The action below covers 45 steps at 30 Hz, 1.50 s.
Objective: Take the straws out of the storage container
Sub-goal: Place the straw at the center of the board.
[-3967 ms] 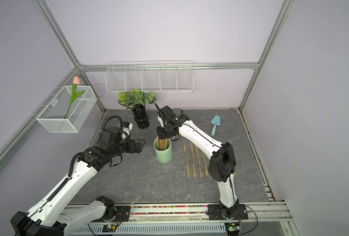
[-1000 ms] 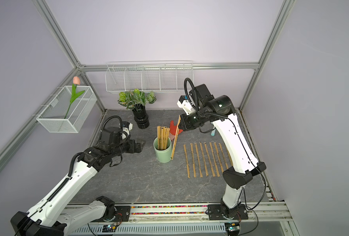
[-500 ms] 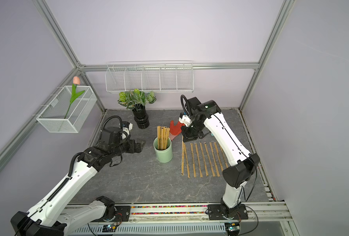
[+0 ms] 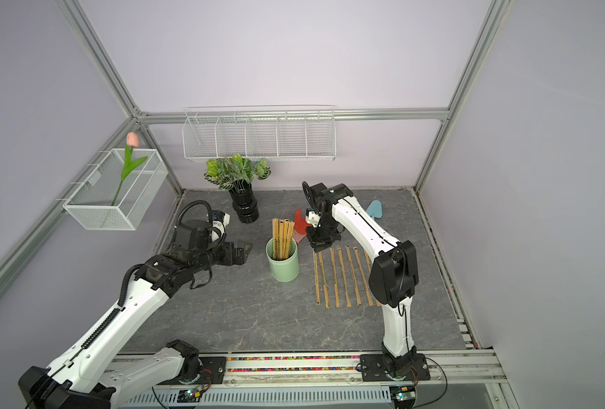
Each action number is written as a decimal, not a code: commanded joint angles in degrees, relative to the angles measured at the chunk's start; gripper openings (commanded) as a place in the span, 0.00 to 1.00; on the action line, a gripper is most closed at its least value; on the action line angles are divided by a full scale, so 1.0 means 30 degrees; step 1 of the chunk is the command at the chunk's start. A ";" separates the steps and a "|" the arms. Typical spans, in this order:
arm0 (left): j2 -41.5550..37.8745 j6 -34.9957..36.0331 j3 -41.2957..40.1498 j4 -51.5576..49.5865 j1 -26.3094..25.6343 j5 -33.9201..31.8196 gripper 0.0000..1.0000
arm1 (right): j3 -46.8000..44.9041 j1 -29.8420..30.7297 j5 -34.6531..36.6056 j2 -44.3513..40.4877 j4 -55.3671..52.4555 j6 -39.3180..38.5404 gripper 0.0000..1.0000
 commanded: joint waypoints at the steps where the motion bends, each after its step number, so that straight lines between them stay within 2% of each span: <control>1: -0.0039 0.0197 0.0230 -0.0196 -0.0089 0.0104 1.00 | -0.0167 0.0017 0.0400 0.0727 0.0458 0.0311 0.07; 22: -0.0012 0.0192 0.0230 -0.0193 -0.0087 0.0119 1.00 | -0.0521 -0.0058 -0.0188 0.3491 0.2123 0.1107 0.07; 45: 0.0123 0.0191 0.0226 -0.0192 -0.0089 0.0103 1.00 | -0.1890 -0.0887 -0.0718 0.4580 0.3886 0.2008 0.08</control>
